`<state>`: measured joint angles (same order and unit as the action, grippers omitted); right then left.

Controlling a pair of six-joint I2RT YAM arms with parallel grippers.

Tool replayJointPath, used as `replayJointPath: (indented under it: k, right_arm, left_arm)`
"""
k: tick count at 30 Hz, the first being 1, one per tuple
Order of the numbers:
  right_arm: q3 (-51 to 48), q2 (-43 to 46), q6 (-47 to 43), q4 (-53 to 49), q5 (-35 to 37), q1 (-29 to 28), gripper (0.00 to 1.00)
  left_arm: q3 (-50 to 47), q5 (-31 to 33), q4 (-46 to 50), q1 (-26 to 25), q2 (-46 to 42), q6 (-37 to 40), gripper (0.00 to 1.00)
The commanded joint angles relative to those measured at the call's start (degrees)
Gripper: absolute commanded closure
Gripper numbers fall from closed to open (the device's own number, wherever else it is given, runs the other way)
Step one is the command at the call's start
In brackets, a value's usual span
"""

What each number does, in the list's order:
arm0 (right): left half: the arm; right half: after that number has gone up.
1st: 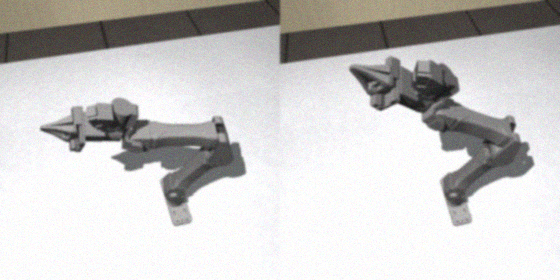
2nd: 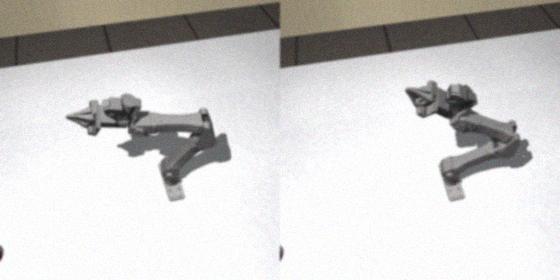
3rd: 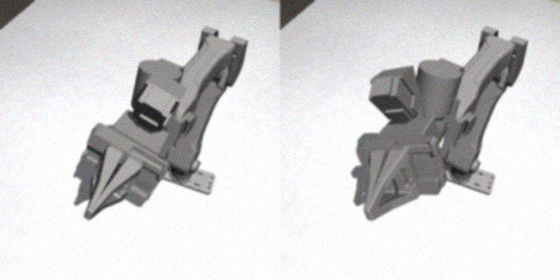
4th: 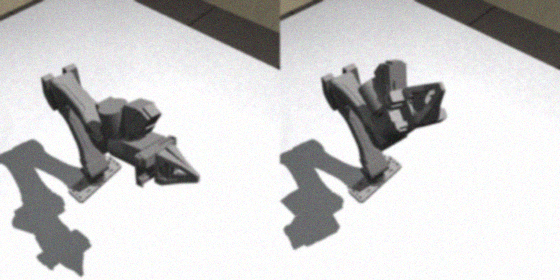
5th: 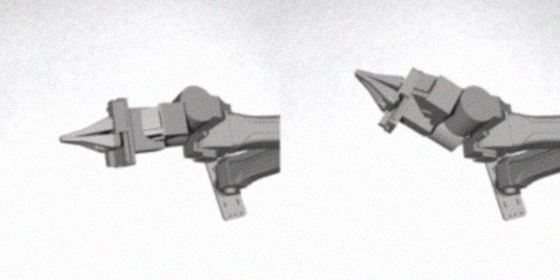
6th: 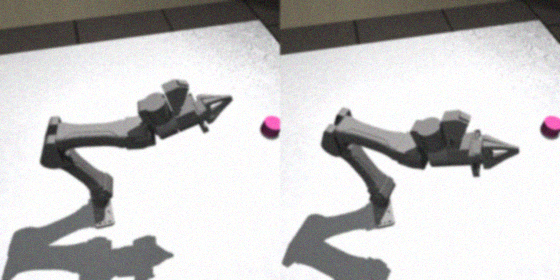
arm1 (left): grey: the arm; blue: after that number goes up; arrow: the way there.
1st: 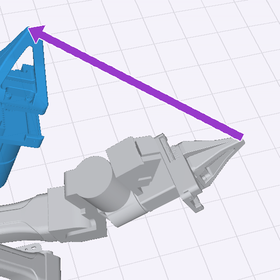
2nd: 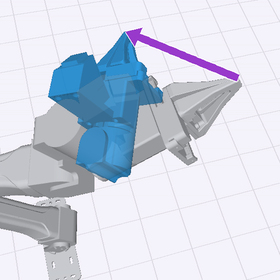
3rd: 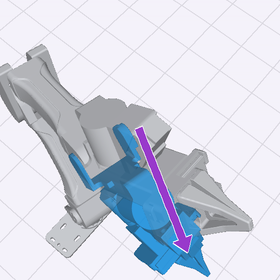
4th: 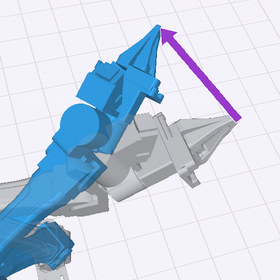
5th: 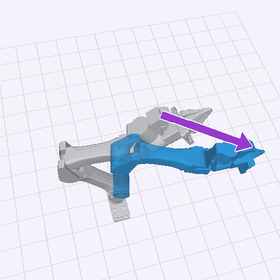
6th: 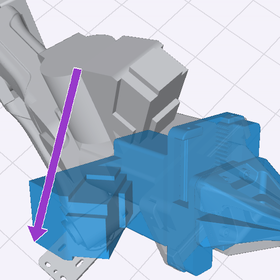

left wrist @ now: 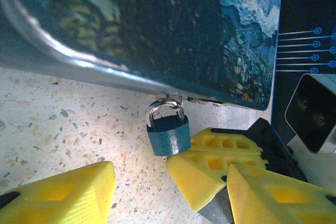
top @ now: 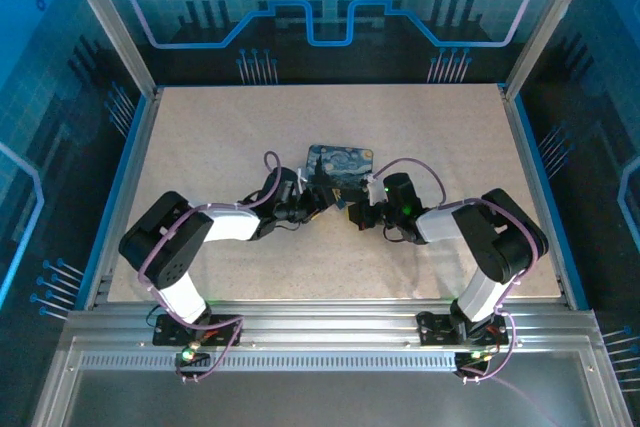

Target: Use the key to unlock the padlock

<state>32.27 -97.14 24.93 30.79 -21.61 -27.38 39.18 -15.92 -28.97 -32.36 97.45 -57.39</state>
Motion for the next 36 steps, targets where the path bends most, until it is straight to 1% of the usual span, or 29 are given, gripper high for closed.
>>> replayJointPath:
  k: [1, 17, 25, 33, 36]
  right_arm:
    - [1.1, 1.9, 3.6, -2.9, -2.0, -0.7, 1.0]
    - [2.2, 3.2, 14.1, -4.2, -4.3, -1.6, 1.0]
    - [2.7, 3.7, 19.1, -5.5, -5.1, -2.0, 1.0]
    - [2.4, 3.8, 23.6, -5.2, -5.5, -2.1, 1.0]
    - [2.6, 3.6, 25.0, -5.0, -5.8, -2.2, 1.0]
  left_arm:
    - [-1.0, 0.1, -4.4, 0.1, 1.6, -2.3, 0.41]
    - [-0.4, 0.3, -7.0, -1.1, 4.8, -5.0, 0.41]
    - [0.7, 0.2, -7.9, -1.9, 6.4, -6.0, 0.46]
    - [1.0, 0.2, -9.0, -2.2, 7.3, -6.9, 0.53]
    - [1.1, 0.1, -9.6, -2.3, 7.6, -7.4, 0.54]
